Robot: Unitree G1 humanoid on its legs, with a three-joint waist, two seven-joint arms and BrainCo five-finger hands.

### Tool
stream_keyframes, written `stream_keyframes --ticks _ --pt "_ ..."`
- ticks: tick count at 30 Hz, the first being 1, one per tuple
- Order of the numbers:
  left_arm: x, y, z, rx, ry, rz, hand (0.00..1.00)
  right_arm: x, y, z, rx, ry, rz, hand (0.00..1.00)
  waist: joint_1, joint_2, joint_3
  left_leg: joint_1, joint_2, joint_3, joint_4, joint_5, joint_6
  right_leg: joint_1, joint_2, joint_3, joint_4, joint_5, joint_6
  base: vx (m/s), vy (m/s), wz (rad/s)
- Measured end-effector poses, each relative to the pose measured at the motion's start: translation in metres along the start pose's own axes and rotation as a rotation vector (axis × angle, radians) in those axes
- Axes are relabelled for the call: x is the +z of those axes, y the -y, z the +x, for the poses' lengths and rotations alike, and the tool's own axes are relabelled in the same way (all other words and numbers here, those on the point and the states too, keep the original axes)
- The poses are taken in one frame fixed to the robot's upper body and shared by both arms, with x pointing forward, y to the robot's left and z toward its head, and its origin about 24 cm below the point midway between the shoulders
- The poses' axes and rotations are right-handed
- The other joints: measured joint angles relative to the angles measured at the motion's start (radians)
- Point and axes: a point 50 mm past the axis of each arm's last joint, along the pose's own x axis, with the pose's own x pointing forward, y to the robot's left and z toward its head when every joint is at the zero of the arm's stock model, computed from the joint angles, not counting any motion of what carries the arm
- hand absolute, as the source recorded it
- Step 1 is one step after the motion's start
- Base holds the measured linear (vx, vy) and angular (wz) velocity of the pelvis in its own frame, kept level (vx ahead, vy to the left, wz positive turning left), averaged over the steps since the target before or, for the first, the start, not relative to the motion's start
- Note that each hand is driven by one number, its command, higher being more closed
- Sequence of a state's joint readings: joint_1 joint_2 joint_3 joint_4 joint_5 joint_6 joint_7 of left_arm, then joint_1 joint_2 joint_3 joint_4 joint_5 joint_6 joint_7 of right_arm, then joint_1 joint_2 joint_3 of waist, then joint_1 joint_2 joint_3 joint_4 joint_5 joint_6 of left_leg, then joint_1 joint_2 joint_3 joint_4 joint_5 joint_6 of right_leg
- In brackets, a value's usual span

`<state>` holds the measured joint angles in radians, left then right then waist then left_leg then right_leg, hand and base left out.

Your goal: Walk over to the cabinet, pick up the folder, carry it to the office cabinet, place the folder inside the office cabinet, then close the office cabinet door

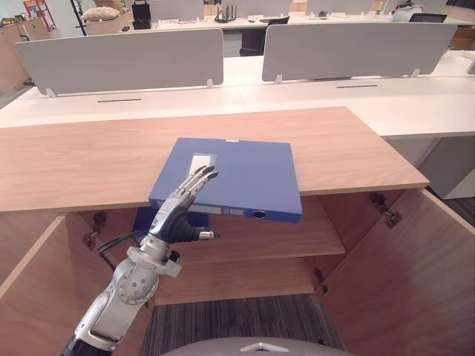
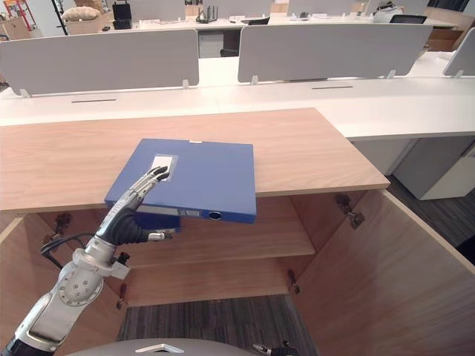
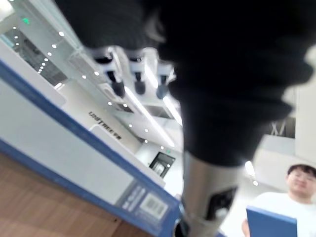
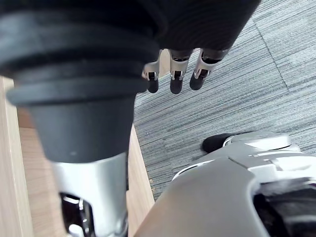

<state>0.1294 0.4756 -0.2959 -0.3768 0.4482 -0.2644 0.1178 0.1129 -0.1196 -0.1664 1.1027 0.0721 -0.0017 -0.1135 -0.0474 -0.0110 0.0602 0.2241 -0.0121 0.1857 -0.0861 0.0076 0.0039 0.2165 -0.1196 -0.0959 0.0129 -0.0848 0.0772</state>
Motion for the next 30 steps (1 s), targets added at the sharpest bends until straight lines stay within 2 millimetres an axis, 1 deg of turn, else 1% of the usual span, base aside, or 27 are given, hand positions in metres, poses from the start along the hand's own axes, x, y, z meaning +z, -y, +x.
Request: stream_keyframes --ticks 3,6,11,17,23,30 --pt "0.003 0.004 0.003 -0.047 0.042 0.090 0.00 0.001 0.000 0.000 0.000 0.002 -0.001 0.00 -0.005 -0.001 0.001 -0.001 0.000 0.001 0.000 -0.001 -0.002 0.001 0.000 0.001 -0.008 0.004 0.002 0.00 -0.009 -0.02" --pt "0.003 0.007 0.004 -0.044 0.061 0.166 0.00 0.001 0.000 0.000 -0.001 0.003 -0.001 0.00 -0.010 -0.003 0.002 -0.001 -0.001 0.001 0.000 -0.003 -0.004 0.005 0.000 0.001 -0.016 0.007 0.000 0.00 0.000 0.00" --pt "-0.007 0.013 0.007 -0.017 0.033 0.267 0.00 0.001 0.000 0.000 -0.002 0.003 -0.001 0.00 -0.011 -0.006 0.004 -0.001 -0.001 0.002 -0.001 -0.004 -0.005 0.009 0.000 0.001 -0.026 0.009 -0.001 0.00 0.000 0.00" --pt "-0.014 0.020 0.008 0.027 -0.023 0.291 0.00 0.000 -0.001 0.000 -0.003 0.001 0.002 0.00 -0.012 -0.009 0.004 -0.004 -0.001 0.002 -0.001 -0.005 -0.006 0.008 0.000 0.001 -0.029 0.009 -0.001 0.00 0.000 0.00" --pt "-0.016 0.028 0.009 0.035 -0.058 0.294 0.00 0.000 -0.001 0.000 -0.003 -0.002 0.012 0.00 -0.014 -0.010 0.004 -0.005 -0.001 0.003 -0.001 -0.005 -0.006 0.008 0.000 0.001 -0.031 0.010 0.000 0.00 0.000 0.00" --pt "-0.018 0.030 0.011 0.065 -0.087 0.323 0.00 -0.002 -0.001 0.000 -0.004 -0.008 0.023 0.00 -0.018 -0.012 0.000 -0.007 -0.001 0.004 -0.001 -0.005 -0.006 0.008 0.000 0.002 -0.035 0.012 0.000 0.00 0.000 0.00"
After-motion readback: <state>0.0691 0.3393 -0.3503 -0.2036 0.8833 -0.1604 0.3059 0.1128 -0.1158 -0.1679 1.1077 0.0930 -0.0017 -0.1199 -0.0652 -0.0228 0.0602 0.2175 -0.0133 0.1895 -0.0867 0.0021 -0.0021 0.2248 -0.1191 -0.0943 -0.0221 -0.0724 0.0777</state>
